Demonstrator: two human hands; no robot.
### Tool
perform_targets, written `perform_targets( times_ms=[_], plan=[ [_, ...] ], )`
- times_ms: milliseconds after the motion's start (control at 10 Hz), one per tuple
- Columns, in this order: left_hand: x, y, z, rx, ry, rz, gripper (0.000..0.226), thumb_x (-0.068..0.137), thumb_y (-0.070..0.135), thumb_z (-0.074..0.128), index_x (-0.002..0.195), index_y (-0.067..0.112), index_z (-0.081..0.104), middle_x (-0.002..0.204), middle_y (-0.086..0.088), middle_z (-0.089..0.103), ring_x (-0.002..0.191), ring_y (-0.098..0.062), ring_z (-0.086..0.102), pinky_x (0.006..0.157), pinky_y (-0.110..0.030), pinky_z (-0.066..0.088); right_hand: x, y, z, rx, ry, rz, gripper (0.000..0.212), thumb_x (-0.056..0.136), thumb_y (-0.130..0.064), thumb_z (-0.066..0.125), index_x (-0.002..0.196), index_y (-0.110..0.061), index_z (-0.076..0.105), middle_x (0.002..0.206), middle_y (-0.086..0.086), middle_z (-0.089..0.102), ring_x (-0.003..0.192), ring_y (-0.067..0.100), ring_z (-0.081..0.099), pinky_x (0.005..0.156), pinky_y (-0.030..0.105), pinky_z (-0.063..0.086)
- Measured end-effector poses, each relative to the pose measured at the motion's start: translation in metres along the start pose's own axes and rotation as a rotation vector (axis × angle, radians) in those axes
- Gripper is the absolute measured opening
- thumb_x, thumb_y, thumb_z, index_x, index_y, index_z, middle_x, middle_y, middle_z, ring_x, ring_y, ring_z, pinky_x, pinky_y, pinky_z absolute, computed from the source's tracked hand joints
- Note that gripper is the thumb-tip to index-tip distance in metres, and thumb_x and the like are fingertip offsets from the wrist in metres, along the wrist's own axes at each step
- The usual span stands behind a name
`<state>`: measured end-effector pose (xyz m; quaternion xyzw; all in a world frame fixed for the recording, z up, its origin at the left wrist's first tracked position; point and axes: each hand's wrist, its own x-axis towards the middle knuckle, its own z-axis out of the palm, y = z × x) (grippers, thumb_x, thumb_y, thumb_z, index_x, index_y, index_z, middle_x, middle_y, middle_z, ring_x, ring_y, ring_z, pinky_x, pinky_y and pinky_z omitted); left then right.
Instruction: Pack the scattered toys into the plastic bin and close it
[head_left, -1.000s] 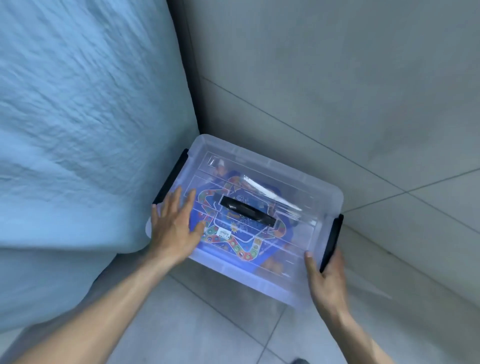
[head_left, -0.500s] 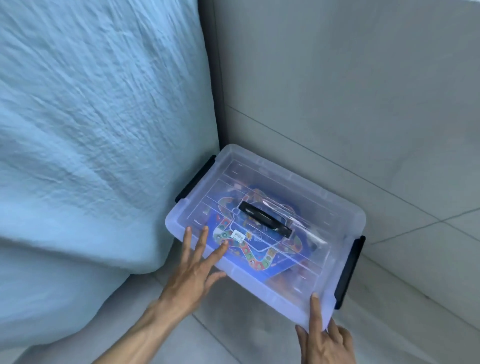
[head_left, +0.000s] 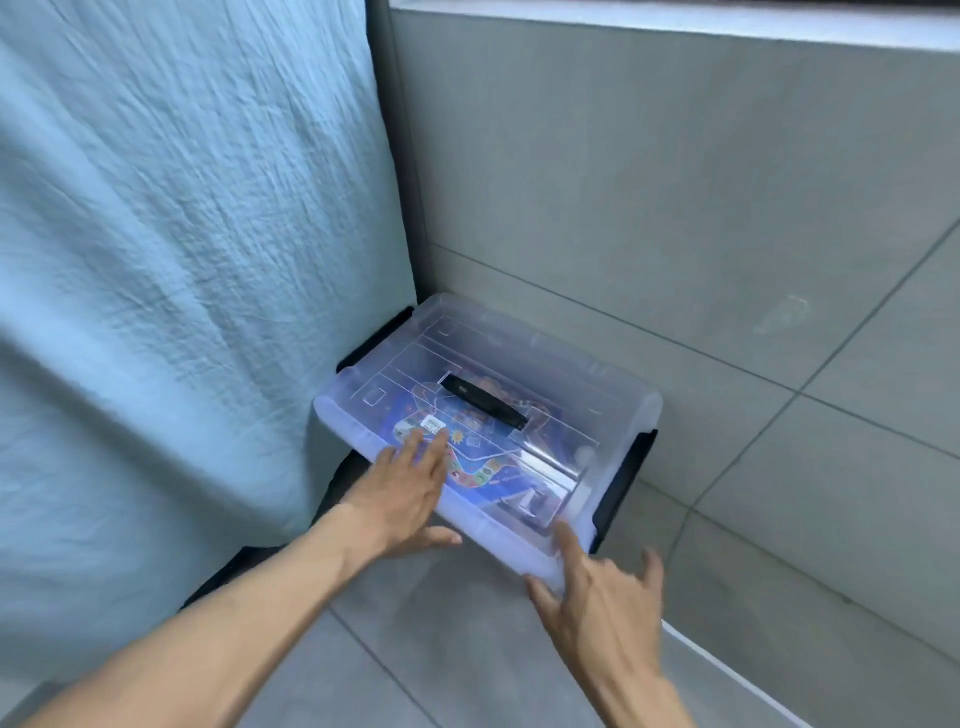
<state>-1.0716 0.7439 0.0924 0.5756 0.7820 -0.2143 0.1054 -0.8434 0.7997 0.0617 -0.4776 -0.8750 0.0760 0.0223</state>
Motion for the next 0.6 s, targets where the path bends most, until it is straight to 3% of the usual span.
perform_targets(
  times_ms=[100,200,400,500,600],
  plan=[
    [0.002,0.019,-0.002,-0.044,-0.059,0.037,0.1,0.086,0.074,0.03,0.153,0.005,0.002,0.162,-0.014,-0.01,0.148,-0.037,-0.001,0.119,-0.052,0.015,0.005,0.004,-0.013,-0.023,-0.05,0.061,0.084,0.071,-0.075,0.047,0.143,-0.037,0.028,0.08,-0.001,0.073,0.1,0.027,0.062,0.095,0.049,0.026],
    [0.008,0.018,-0.008,-0.02,-0.107,0.022,0.099,0.088,0.072,0.028,0.153,0.003,0.0,0.161,-0.014,-0.01,0.148,-0.037,-0.001,0.118,-0.055,0.015,0.014,0.005,-0.014,0.064,-0.105,0.049,0.078,0.07,-0.08,0.045,0.138,-0.042,0.035,0.096,-0.005,0.072,0.113,0.024,0.051,0.088,0.042,0.029],
    [-0.002,0.017,-0.011,-0.064,-0.131,-0.013,0.098,0.088,0.073,0.031,0.153,0.007,0.001,0.162,-0.01,-0.008,0.149,-0.033,-0.001,0.118,-0.053,0.015,0.016,0.001,-0.019,0.043,-0.193,0.035,0.069,0.074,-0.078,0.043,0.132,-0.041,0.036,0.101,-0.005,0.071,0.114,0.023,0.048,0.088,0.042,0.026],
    [-0.007,0.017,-0.03,-0.095,-0.177,-0.054,0.092,0.086,0.07,0.043,0.151,0.009,0.021,0.16,-0.008,0.015,0.147,-0.03,0.018,0.113,-0.048,0.028,0.011,-0.003,-0.022,-0.005,-0.207,0.003,0.066,0.073,-0.08,0.041,0.127,-0.041,0.039,0.101,-0.006,0.071,0.111,0.022,0.052,0.089,0.043,0.026],
    [-0.03,0.018,-0.088,-0.184,-0.058,0.039,0.061,0.086,0.056,0.053,0.131,0.015,0.051,0.143,-0.002,0.045,0.13,-0.025,0.046,0.102,-0.043,0.042,0.021,0.009,-0.052,-0.003,-0.292,-0.075,0.066,0.074,-0.079,0.045,0.127,-0.04,0.041,0.112,-0.01,0.069,0.111,0.018,0.059,0.09,0.043,0.03]
  ],
)
